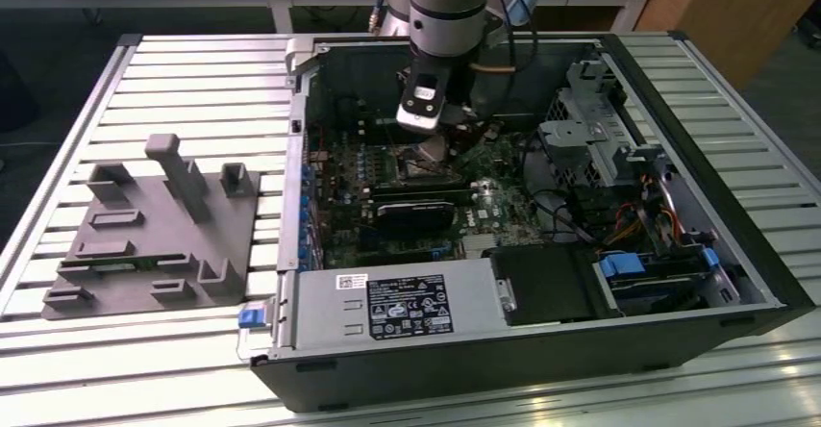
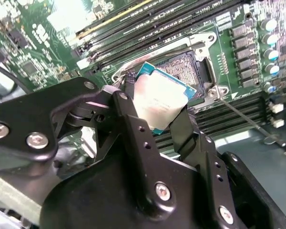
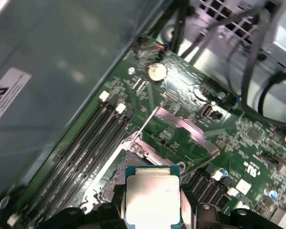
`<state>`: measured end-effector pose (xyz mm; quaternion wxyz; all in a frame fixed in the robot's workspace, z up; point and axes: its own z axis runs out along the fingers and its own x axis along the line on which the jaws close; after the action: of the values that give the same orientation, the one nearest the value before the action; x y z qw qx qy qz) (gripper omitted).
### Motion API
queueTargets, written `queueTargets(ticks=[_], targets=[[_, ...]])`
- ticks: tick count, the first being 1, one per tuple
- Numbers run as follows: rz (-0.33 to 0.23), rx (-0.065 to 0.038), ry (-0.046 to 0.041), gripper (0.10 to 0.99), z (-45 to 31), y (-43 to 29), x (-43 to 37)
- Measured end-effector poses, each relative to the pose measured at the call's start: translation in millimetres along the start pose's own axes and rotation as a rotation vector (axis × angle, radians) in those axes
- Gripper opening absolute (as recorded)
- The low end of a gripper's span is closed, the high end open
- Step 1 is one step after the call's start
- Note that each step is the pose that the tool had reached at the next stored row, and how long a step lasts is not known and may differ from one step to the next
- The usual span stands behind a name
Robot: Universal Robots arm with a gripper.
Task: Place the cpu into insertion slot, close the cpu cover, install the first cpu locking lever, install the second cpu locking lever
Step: 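Place the cpu into insertion slot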
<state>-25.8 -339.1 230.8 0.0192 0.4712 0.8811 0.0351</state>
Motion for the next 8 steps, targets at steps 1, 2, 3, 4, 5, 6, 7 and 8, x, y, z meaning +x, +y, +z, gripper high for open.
queueTargets(ticks=[1,2,3,4,5,6,7,8], targets=[[0.018,0.0,-0.0014,0.541,0.3,0.0,0.0],[0.034,0.0,-0.0027,0.541,0.4,0.0,0.0],[0.051,0.0,-0.0041,0.541,0.6,-0.1,0.0],[0.068,0.0,-0.0055,0.541,0.8,-0.1,0.0],[0.085,0.0,-0.0069,0.541,1.0,-0.1,0.0],[0.1,0.0,-0.0081,0.541,1.0,-0.1,0.0],[0.116,0.0,-0.0095,0.541,1.1,-0.1,0.0],[0.13,0.0,-0.0108,0.541,1.2,-0.1,0.0]])
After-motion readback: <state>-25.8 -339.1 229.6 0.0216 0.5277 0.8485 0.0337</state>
